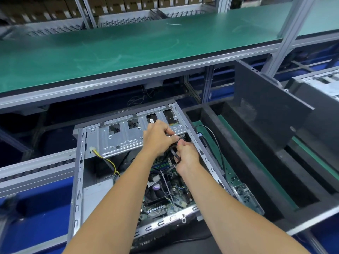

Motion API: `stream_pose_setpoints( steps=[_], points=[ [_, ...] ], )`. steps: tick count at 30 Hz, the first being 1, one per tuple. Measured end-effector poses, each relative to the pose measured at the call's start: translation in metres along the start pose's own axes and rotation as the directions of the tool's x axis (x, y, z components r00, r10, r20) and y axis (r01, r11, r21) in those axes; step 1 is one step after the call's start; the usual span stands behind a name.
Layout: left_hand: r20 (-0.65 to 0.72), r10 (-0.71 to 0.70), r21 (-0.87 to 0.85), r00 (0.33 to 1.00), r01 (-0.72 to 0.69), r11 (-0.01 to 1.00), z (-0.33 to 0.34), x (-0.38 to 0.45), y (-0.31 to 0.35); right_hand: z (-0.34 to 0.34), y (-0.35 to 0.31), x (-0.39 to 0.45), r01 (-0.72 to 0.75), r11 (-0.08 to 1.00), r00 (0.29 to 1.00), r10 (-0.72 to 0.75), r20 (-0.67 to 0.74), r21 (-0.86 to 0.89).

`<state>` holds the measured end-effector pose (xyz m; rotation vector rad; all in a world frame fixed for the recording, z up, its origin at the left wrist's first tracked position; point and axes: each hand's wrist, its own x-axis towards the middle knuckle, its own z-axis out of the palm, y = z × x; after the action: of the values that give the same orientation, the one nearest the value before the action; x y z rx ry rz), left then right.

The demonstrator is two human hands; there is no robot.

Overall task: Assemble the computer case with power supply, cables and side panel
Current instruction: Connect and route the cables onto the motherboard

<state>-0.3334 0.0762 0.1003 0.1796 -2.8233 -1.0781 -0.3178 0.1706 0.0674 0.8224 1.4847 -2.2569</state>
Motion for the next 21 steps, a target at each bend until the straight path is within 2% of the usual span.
stream_pose_setpoints(
  steps=[4, 8, 13, 18, 21],
  points=[
    [-0.012, -0.009, -0.005, 1.0, 0.009, 1.0, 0.0001, -0.0004, -0.0002, -0.0004, -0.0023, -0.002, -0.034, 0.997, 0.999, 0.033, 0.019, 0.072],
    [0.017, -0.008, -0.038, 1.0, 0.009, 0.999, -0.0024, 0.0006, -0.0006, 0.0012, -0.006, -0.0024, -0.07, 0.972, 0.996, 0.054, 0.076, 0.224],
    [0.016, -0.003, -0.011, 1.0, 0.003, 1.0, -0.0012, 0.0012, -0.0019, -0.0005, -0.0054, -0.0023, -0.039, 0.993, 0.998, 0.033, 0.057, 0.107],
    [0.003, 0.008, 0.016, 1.0, -0.008, 1.0, 0.0006, 0.0005, -0.001, 0.002, -0.0045, 0.0025, -0.024, 0.998, 0.999, 0.021, 0.045, 0.066],
    [-0.003, 0.01, 0.02, 1.0, -0.01, 1.0, 0.001, 0.0, -0.0005, 0.0009, -0.0045, 0.0016, -0.006, 0.999, 1.0, 0.007, 0.023, -0.036]
  ],
)
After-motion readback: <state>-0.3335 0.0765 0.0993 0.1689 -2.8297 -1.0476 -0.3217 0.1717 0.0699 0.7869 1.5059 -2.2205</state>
